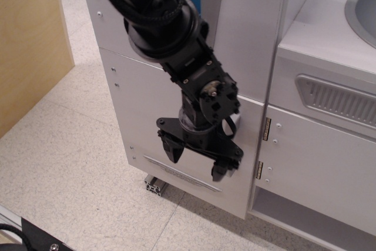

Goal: Open low fridge

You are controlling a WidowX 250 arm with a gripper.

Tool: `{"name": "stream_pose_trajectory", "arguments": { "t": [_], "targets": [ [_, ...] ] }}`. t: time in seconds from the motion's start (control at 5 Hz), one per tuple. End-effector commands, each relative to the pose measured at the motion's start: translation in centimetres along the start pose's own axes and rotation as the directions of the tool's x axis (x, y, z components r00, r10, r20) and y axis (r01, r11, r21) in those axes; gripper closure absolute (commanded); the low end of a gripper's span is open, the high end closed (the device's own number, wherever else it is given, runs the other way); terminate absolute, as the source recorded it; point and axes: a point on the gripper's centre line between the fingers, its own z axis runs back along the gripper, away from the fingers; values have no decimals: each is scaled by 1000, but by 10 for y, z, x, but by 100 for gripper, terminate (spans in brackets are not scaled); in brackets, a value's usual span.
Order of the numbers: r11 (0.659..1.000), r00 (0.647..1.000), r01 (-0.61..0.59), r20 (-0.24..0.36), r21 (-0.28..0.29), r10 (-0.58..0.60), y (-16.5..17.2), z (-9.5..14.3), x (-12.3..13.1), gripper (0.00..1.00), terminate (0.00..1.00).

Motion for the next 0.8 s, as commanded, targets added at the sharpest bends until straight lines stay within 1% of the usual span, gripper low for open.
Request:
{"name": "stream_pose_trajectory", "arguments": {
  "t": [0.0,0.2,0.4,0.6],
  "targets": [
    [992,998,-5,66,-124,14,-13,-4,44,0,0],
    [989,994,-5,110,-145,21,-19,-2,52,0,0],
    [994,992,-14,124,-105,27,-25,-9,57,0,0],
    [997,992,-4,127,-81,14,-26,-17,58,100,0]
  ]
}}
